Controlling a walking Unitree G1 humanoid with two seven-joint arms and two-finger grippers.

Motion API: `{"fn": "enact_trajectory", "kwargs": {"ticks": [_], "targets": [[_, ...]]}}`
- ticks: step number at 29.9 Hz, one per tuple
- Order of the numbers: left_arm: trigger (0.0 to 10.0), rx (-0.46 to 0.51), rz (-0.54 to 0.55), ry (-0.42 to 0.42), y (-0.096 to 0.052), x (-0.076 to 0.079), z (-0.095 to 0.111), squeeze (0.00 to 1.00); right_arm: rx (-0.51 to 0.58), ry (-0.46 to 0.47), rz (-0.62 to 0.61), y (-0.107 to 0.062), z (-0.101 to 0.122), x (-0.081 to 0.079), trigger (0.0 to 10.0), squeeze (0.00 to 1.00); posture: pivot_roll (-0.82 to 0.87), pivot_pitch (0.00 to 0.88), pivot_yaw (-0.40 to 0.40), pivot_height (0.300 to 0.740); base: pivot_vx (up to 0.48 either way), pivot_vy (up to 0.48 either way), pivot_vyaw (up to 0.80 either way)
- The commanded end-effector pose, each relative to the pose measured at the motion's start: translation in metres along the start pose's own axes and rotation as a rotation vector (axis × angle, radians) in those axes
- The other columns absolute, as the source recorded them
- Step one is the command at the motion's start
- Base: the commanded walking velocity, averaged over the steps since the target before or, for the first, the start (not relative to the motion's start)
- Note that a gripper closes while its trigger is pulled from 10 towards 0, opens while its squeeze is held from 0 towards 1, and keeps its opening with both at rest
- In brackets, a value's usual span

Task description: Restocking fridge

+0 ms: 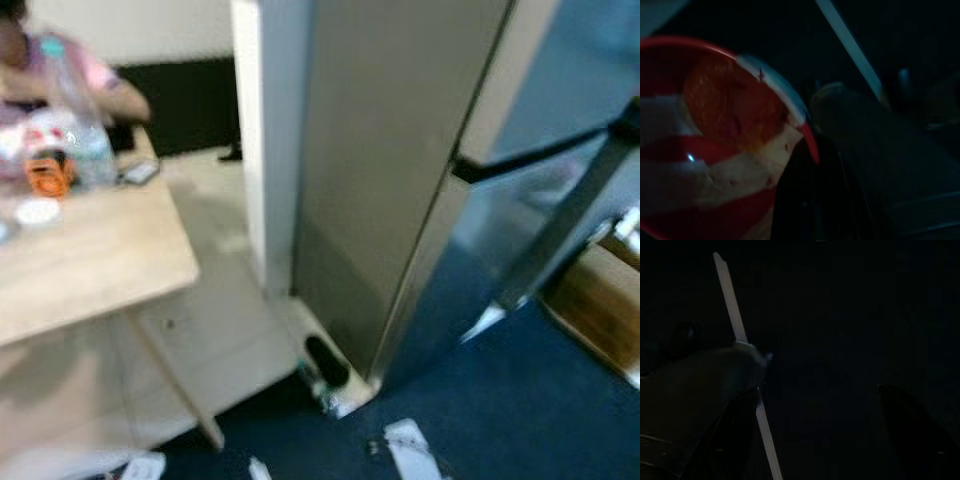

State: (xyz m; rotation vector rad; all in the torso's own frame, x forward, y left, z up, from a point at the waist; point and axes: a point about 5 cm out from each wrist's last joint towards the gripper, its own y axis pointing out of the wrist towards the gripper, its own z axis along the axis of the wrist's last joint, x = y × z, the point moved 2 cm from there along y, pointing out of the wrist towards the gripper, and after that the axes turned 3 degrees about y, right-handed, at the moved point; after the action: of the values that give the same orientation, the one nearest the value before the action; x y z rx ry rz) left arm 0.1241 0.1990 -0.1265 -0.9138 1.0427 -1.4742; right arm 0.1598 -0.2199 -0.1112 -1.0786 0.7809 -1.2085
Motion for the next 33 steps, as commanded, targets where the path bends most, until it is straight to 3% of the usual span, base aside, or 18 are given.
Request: {"fn": "enact_trajectory", "kwargs": {"ticks": [1, 17, 24, 33], "targets": [[10.0, -0.084, -0.016, 0.010, -0.001, 0.005, -0.024, 0.00, 0.008, 0.007, -0.011, 0.000, 0.000, 0.002, 10.0, 0.00, -0.01, 0.000, 0.005, 0.740, 0.000, -0.465, 0.00], [10.0, -0.081, -0.016, 0.003, -0.001, 0.005, -0.023, 0.00, 0.007, 0.005, -0.009, 0.001, -0.001, -0.006, 10.0, 0.00, -0.03, 0.000, 0.006, 0.740, 0.000, -0.443, 0.00], [10.0, -0.081, -0.020, 0.003, -0.001, 0.005, -0.023, 0.00, 0.010, 0.010, -0.025, -0.001, -0.001, 0.006, 10.0, 0.00, -0.03, 0.000, 0.010, 0.740, 0.000, 0.000, 0.00], [10.0, -0.082, -0.020, 0.003, -0.002, 0.003, -0.024, 0.00, -0.003, 0.010, -0.022, -0.001, -0.010, 0.003, 10.0, 0.00, -0.04, 0.000, 0.014, 0.740, 0.000, 0.000, 0.00]]}}
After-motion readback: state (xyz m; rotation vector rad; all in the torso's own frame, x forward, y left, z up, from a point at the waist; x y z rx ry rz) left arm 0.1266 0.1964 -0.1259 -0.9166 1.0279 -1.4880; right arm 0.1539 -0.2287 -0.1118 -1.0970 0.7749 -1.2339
